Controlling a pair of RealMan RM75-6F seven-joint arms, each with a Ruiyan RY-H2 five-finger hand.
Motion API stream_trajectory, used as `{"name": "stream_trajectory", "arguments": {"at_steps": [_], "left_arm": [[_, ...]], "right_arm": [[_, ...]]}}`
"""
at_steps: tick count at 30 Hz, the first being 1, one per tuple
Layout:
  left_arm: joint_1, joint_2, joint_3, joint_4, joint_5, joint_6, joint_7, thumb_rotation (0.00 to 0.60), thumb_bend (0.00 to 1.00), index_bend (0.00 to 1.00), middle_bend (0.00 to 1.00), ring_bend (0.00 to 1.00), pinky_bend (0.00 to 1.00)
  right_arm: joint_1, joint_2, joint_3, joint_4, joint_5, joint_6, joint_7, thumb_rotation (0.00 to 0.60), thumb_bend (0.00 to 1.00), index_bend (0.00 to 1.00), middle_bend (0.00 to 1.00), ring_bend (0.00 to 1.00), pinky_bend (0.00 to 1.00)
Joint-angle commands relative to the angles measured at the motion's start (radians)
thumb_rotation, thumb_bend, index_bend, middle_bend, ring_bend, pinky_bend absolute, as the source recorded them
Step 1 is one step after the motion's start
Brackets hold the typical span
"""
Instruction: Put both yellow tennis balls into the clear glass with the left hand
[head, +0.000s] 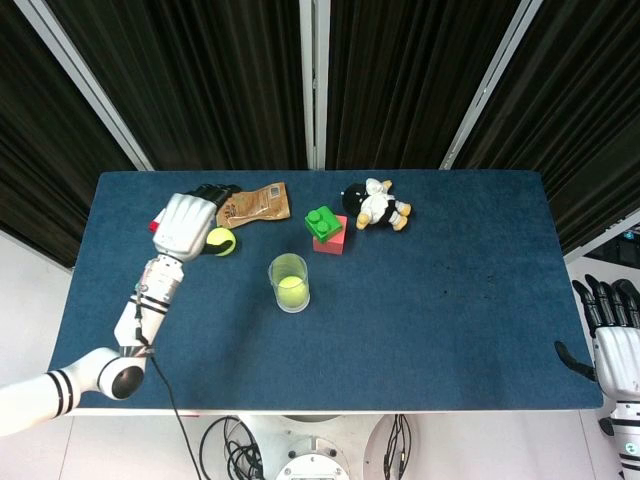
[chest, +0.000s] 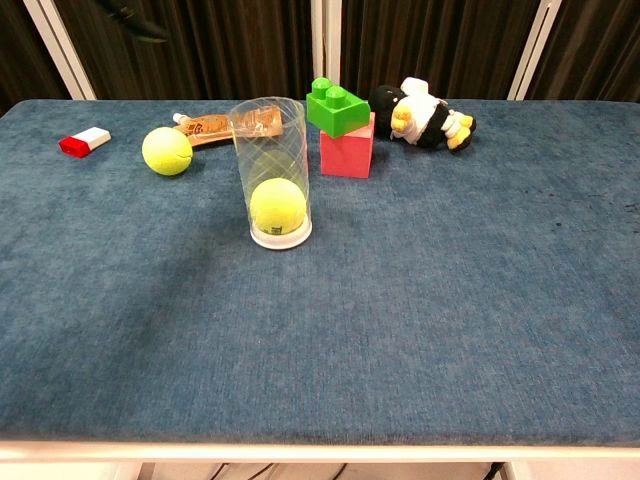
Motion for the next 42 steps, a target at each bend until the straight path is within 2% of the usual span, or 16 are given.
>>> {"name": "stream_trajectory", "arguments": {"at_steps": [1,6,17,28,34,37,40,42], "left_arm": [[0.012,-0.026,0.043,0.159,-0.059,-0.087,-0.012,0.600,0.11,0.23,0.27,0.24,0.52],[-0.014,-0.100,0.062,0.317,-0.067,-0.192,-0.079,0.600,0.11,0.23,0.23,0.15,0.39],[-0.062,-0.258,0.077,0.597,-0.056,-0.352,-0.201,0.600,0.10,0.22,0.22,0.15,0.40],[-0.121,-0.387,0.080,0.788,-0.006,-0.450,-0.283,0.600,0.10,0.23,0.23,0.19,0.47],[-0.133,-0.429,0.085,0.869,0.009,-0.478,-0.295,0.600,0.11,0.30,0.27,0.25,0.56],[-0.132,-0.440,0.080,0.883,0.011,-0.491,-0.317,0.600,0.12,0.34,0.31,0.33,0.69],[-0.125,-0.460,0.081,0.905,0.034,-0.458,-0.343,0.600,0.13,0.42,0.39,0.44,0.84],[-0.123,-0.469,0.086,0.918,0.052,-0.447,-0.361,0.600,0.14,0.47,0.43,0.48,0.87]], "right_arm": [[-0.002,0.002,-0.003,-0.005,-0.001,-0.001,-0.006,0.600,0.20,0.00,0.00,0.00,0.00],[-0.007,0.012,-0.001,-0.015,0.004,0.005,-0.012,0.600,0.20,0.00,0.00,0.00,0.00],[-0.005,0.025,0.010,-0.020,0.037,-0.013,0.000,0.600,0.20,0.00,0.00,0.00,0.00],[-0.006,0.035,0.017,-0.011,0.057,-0.022,0.020,0.600,0.20,0.00,0.00,0.00,0.00],[-0.008,0.036,0.018,0.000,0.069,-0.030,0.033,0.600,0.20,0.00,0.00,0.00,0.00],[-0.007,0.036,0.018,0.003,0.069,-0.031,0.036,0.600,0.20,0.00,0.00,0.00,0.00],[-0.007,0.035,0.019,0.002,0.071,-0.034,0.036,0.600,0.20,0.00,0.00,0.00,0.00],[-0.007,0.034,0.019,0.002,0.072,-0.034,0.035,0.600,0.20,0.00,0.00,0.00,0.00]]}}
